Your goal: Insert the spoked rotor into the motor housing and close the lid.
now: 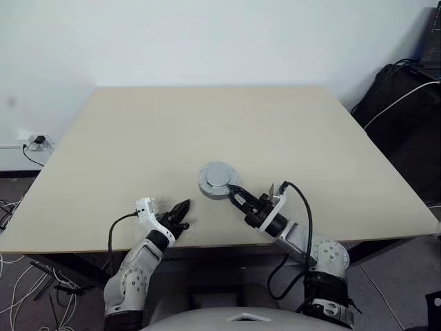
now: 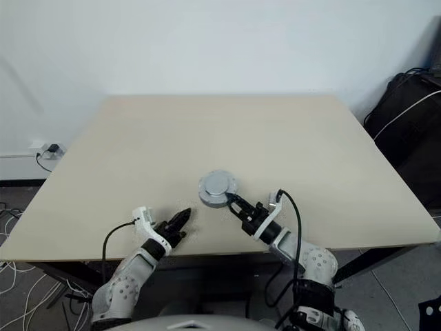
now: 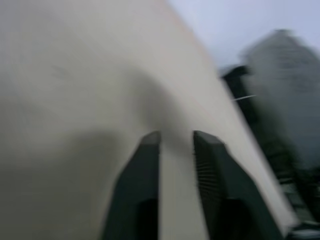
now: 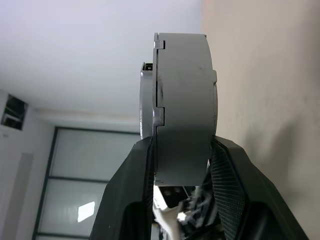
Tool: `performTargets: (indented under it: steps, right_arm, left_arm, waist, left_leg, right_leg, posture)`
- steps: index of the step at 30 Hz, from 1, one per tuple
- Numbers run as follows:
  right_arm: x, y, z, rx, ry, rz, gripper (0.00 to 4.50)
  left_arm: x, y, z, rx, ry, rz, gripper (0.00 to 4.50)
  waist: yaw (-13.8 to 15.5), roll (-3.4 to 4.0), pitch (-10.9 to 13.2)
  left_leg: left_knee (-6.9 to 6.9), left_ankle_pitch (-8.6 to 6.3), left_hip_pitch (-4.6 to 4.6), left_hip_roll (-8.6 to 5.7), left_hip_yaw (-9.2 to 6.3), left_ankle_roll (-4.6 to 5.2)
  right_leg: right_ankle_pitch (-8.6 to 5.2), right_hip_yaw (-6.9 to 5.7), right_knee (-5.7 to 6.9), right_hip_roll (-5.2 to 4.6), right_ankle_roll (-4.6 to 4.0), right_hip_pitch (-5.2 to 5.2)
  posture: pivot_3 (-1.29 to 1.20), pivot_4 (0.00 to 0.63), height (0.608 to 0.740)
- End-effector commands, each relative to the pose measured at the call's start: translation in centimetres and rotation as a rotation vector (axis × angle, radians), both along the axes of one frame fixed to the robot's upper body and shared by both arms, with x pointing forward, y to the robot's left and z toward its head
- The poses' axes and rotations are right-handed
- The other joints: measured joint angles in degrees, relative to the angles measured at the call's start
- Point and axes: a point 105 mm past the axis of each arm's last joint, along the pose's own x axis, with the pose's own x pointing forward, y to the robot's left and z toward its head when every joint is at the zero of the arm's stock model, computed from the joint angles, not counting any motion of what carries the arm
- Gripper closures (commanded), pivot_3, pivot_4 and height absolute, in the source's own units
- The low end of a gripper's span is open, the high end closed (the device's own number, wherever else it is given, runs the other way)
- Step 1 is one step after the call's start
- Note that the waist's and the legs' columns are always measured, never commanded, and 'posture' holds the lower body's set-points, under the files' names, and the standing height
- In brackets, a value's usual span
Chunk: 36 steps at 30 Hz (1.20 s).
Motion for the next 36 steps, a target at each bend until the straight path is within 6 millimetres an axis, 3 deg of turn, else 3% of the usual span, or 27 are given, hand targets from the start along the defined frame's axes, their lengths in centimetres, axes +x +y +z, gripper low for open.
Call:
performTargets:
  steps: [1, 7, 8, 14, 25, 36]
  right_arm:
    - [0.5, 0.6, 2.5, 0.056, -0.095, 0.023, 3.2]
    - [0.5, 0.4, 2.4, 0.046, -0.093, 0.022, 3.2]
    - [0.5, 0.4, 2.4, 0.043, -0.092, 0.021, 3.2]
    - [0.3, 0.3, 2.2, 0.032, -0.087, 0.034, 3.2]
    - [-1.1, 1.0, 1.8, 0.009, -0.066, 0.155, 3.2]
    - [-2.4, 1.5, 1.7, -0.011, -0.055, 0.24, 3.2]
  left_arm:
    - [-1.3, -1.9, 1.6, -0.133, -0.036, -0.082, 2.25]
    - [-2.6, -2.1, 2.4, -0.323, -0.026, -0.058, 0.18]
    - [-2.7, -2.1, 2.4, -0.35, -0.02, -0.048, 0.04]
    - [-2.9, -1.8, 2.2, -0.477, 0.023, 0.037, 0.04]
    - [-3.1, -2.6, 2.9, -0.752, 0.095, 0.009, 0.04]
    - [-3.0, -2.9, 3.0, -0.805, 0.12, 0.001, 0.04]
  waist:
    - [-0.03, 0.0, 0.0]
    - [-0.05, 0.0, 0.04]
    - [-0.06, 0.01, 0.04]
    - [-0.06, 0.01, 0.05]
    - [-0.08, 0.01, 0.05]
    - [-0.05, -0.01, 0.06]
  left_leg:
    - [0.01, -0.01, 0.0, -0.02, 0.0, 0.01]
    - [0.05, -0.02, 0.06, -0.07, 0.0, 0.04]
    - [0.06, -0.02, 0.09, -0.05, 0.0, 0.04]
    - [0.07, -0.02, 0.16, -0.02, 0.0, 0.04]
    - [0.07, -0.02, 0.17, -0.07, 0.0, 0.04]
    - [0.08, -0.02, 0.18, -0.17, -0.01, 0.04]
  right_leg:
    - [0.0, 0.0, -0.02, 0.0, 0.01, 0.01]
    - [-0.02, 0.0, -0.02, 0.0, 0.01, 0.07]
    - [-0.02, 0.0, -0.01, 0.01, 0.01, 0.1]
    - [-0.03, 0.01, -0.02, 0.02, -0.01, 0.16]
    - [-0.04, 0.02, -0.03, 0.04, -0.03, 0.19]
    - [-0.06, 0.01, -0.06, 0.05, -0.05, 0.22]
  posture:
    - [0.0, 0.0, 0.74]
    - [0.0, 0.0, 0.74]
    - [0.0, 0.0, 0.74]
    - [0.0, 0.0, 0.74]
    - [0.0, 0.0, 0.74]
    - [0.0, 0.0, 0.74]
